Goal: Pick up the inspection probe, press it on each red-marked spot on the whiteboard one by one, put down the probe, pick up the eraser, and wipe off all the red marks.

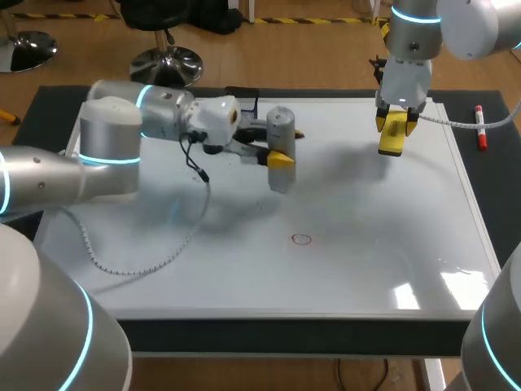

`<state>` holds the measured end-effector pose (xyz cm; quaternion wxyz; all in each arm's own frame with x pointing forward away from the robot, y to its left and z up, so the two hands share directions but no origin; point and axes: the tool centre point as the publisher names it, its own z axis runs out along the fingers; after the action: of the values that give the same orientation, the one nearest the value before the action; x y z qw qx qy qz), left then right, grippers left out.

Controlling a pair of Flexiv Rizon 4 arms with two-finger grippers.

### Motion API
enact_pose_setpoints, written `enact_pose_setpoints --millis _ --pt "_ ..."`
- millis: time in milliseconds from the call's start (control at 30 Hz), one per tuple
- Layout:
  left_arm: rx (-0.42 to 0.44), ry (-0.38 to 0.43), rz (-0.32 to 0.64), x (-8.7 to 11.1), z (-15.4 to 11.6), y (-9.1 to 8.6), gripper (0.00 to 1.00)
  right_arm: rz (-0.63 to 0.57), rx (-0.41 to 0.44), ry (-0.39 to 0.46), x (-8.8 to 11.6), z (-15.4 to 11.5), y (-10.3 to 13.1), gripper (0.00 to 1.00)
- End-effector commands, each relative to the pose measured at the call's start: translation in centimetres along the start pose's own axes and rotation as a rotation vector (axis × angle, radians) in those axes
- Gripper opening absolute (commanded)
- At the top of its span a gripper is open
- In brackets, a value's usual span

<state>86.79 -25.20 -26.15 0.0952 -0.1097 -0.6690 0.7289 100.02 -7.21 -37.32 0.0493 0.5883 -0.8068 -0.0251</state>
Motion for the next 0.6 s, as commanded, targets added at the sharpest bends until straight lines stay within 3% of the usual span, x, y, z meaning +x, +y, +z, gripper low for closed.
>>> enact_pose_setpoints --millis 33,600 --pt "-0.043 -0.08 0.025 0.0 -2.2 -1.7 0.0 -0.002 0.002 0.003 0.1 -0.2 0.0 0.0" --pt "-0.124 -0.339 0.064 -4.3 -11.1 -3.0 0.0 -0.002 0.002 0.003 0.1 -0.2 0.0 0.0"
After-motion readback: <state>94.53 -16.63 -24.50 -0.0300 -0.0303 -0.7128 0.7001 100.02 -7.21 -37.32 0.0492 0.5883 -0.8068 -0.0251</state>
